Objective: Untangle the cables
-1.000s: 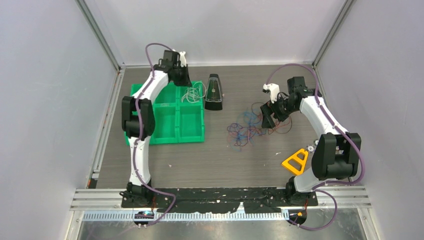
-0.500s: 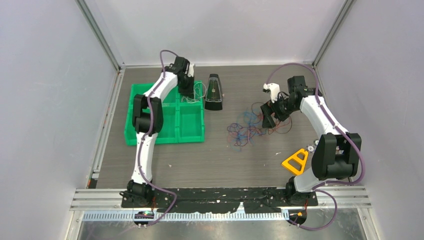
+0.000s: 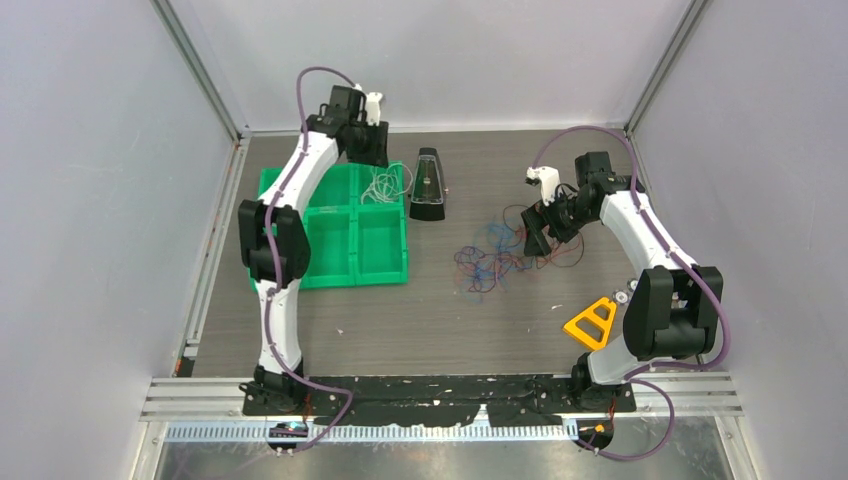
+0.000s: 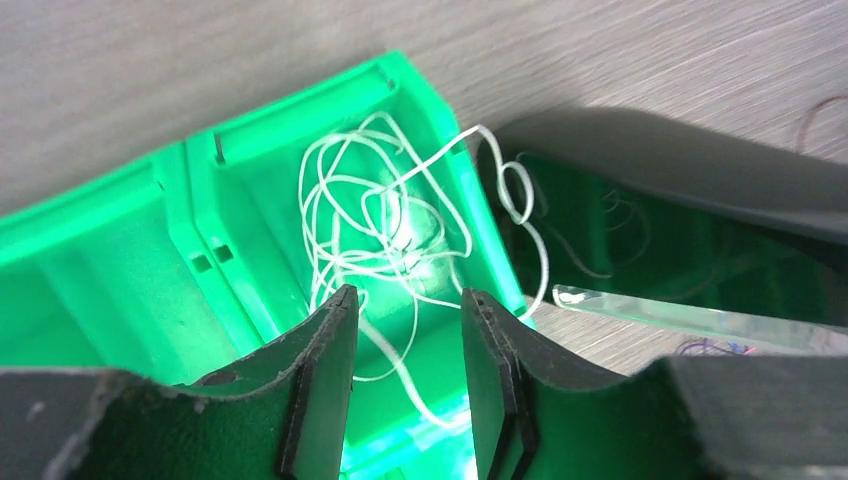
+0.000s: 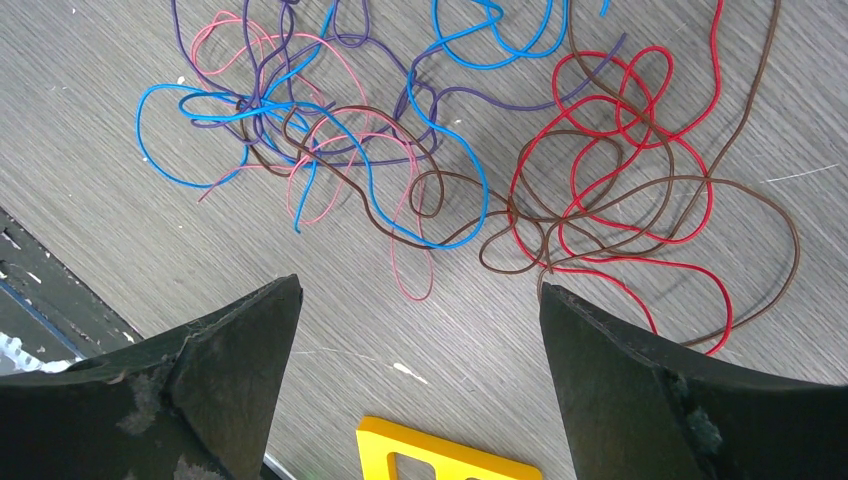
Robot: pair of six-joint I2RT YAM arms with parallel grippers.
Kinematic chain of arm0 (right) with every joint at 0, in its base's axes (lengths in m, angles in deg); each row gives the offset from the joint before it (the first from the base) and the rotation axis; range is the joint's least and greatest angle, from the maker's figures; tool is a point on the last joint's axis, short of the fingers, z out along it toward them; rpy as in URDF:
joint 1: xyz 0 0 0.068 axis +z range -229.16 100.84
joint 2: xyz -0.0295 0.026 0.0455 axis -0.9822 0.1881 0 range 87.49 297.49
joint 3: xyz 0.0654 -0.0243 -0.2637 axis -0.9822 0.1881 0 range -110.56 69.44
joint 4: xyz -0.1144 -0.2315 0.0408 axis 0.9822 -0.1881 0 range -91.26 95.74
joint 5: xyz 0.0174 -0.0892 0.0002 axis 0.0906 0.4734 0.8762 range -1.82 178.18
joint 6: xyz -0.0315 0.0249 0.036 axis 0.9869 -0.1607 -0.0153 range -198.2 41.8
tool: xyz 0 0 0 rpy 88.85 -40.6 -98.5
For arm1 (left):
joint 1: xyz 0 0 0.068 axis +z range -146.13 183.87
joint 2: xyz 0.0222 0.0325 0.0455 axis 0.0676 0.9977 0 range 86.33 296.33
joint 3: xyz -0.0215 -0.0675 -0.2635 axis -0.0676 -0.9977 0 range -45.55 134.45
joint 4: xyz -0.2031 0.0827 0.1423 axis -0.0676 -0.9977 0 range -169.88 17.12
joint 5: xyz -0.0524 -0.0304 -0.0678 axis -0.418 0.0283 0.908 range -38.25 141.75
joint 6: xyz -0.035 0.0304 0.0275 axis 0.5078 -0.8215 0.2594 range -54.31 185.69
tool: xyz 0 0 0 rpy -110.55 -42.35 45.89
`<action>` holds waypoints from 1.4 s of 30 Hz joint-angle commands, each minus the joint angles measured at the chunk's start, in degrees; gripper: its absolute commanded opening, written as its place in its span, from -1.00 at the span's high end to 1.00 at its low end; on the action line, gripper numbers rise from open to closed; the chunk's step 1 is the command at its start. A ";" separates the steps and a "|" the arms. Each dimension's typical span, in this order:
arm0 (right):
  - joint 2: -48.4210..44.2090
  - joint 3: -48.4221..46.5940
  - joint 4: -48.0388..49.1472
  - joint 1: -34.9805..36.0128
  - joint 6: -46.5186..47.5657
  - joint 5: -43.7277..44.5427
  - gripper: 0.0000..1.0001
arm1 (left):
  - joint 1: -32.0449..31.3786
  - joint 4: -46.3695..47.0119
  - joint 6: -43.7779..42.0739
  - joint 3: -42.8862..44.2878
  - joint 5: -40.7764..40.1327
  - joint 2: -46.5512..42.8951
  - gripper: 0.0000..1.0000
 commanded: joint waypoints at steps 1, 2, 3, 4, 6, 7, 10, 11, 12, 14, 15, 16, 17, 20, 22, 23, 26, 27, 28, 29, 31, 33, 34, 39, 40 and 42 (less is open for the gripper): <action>-1.63 -1.18 0.26 -0.16 0.21 -1.56 -0.91 | 0.26 2.16 -7.22 2.34 4.56 -2.60 0.09; -1.59 -1.13 0.28 -0.14 0.18 -1.67 -0.91 | 0.26 1.38 -9.56 3.52 5.98 -1.74 0.05; -1.57 -1.07 0.29 -0.14 0.18 -1.68 -0.91 | 0.25 -0.67 -12.05 5.40 7.30 -0.40 0.01; -1.57 -1.08 0.29 -0.18 0.17 -1.64 -0.90 | 0.24 -2.91 -14.66 7.81 8.20 1.22 0.01; -1.54 -1.08 0.29 -0.21 0.29 -1.46 -0.91 | 0.26 -8.51 -20.33 14.80 9.35 4.93 0.00; -1.59 -1.15 0.29 -0.22 0.32 -1.23 -0.91 | 0.25 -10.46 -22.58 16.96 9.27 6.46 -0.01; -1.45 -1.02 0.29 -0.22 0.68 -0.96 -0.91 | 0.18 -12.40 -29.38 17.93 8.73 8.45 -0.04; -1.30 -0.98 0.31 -0.18 0.69 -0.93 -0.91 | 0.11 -11.84 -31.26 17.17 7.79 8.40 -0.04; -1.21 -0.94 0.34 -0.21 0.70 -0.91 -0.91 | -0.04 -11.15 -32.95 16.48 6.86 8.43 -0.04; -0.90 -1.03 0.30 -0.19 0.63 -0.94 -0.91 | -0.36 -9.50 -36.22 15.68 4.61 8.62 -0.03; -0.62 -1.09 0.29 -0.22 0.51 -1.01 -0.91 | -0.66 -8.69 -37.95 15.47 3.14 8.89 0.01; -0.47 -1.30 0.29 -0.22 0.43 -1.04 -0.90 | -0.96 -8.01 -40.16 15.50 1.62 9.23 0.05; -0.20 -1.41 0.29 -0.18 0.30 -1.02 -0.91 | -1.23 -7.35 -41.48 15.56 0.60 9.56 0.06; 0.24 -1.90 0.29 -0.19 0.21 -0.91 -0.91 | -1.97 -4.50 -44.64 13.91 -0.15 9.60 0.03; 0.60 -2.13 0.30 -0.20 -0.03 -0.89 -0.90 | -2.61 -2.77 -47.23 12.49 -0.31 9.64 0.00; 0.62 -2.13 0.30 -0.21 -0.06 -0.89 -0.90 | -2.94 -2.26 -48.76 11.92 -0.42 9.92 -0.02; 0.45 -2.12 0.60 -0.18 -0.31 -0.31 -0.91 | -3.42 -2.53 -53.15 11.41 0.98 10.81 -0.01; 0.33 -2.00 0.75 -0.20 -0.33 -0.12 -0.90 | -3.43 -2.80 -53.79 11.22 2.26 10.95 -0.01; 0.09 -1.79 0.98 -0.20 -0.33 0.31 -0.90 | -3.43 -2.42 -54.21 10.88 3.00 10.89 0.01; -0.07 -1.48 1.07 -0.21 -0.34 0.46 -0.90 | -3.43 -1.29 -54.33 10.01 3.46 10.71 0.05; -0.30 -1.10 1.23 -0.21 -0.40 0.68 -0.91 | -3.44 2.59 -53.93 8.22 4.35 10.13 0.14; -0.31 -0.87 1.25 -0.20 -0.63 0.55 -0.90 | -3.35 6.24 -53.69 6.34 5.12 9.68 0.18; -0.32 -0.80 1.26 -0.15 -0.80 0.43 -0.91 | -3.36 7.52 -53.62 6.12 5.51 9.83 0.20; -0.44 -1.02 1.22 -0.23 -0.97 0.82 -0.90 | -3.30 7.05 -55.80 9.73 5.72 12.33 0.34; -0.47 -1.00 1.18 -0.18 -0.97 0.84 -0.90 | -3.26 6.91 -56.48 9.80 6.04 12.37 0.42; -0.41 -1.18 1.17 -0.17 -0.97 0.98 -0.91 | -2.89 6.62 -57.23 9.53 6.96 12.11 0.68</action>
